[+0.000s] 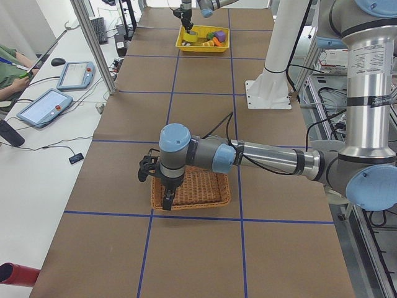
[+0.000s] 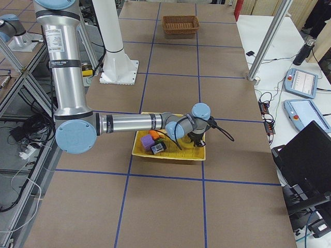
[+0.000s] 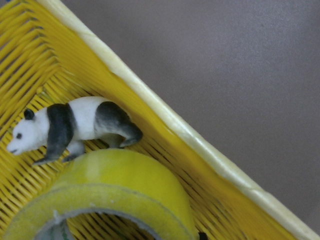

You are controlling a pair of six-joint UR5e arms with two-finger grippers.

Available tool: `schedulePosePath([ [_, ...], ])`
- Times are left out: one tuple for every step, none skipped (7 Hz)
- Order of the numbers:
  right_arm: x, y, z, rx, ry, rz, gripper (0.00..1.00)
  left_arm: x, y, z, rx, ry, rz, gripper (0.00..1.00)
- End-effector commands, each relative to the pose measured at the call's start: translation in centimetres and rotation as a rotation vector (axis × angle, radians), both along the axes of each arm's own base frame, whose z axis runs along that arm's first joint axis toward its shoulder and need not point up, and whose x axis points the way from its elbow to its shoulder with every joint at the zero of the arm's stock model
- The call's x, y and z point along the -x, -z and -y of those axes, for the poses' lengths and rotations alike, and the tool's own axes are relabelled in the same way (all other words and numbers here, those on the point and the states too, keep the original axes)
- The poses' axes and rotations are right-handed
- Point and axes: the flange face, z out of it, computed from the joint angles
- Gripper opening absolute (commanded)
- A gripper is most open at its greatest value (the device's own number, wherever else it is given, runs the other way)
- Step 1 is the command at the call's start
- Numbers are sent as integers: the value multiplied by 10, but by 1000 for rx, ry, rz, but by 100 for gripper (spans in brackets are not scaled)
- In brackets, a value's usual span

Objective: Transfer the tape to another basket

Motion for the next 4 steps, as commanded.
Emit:
schedulePosePath([
  [-42,18,3,46,-15,158,0,1,1,1,-2,2,1,98],
  [-58,30,6,68,-18,239,0,0,2,2,-5,1,3,98],
  [-61,47,10,76,-16,287,0,1,5,4,-15,2,3,98],
  [-58,78,14,118,-57,316,0,0,7,5,-20,0,1,98],
])
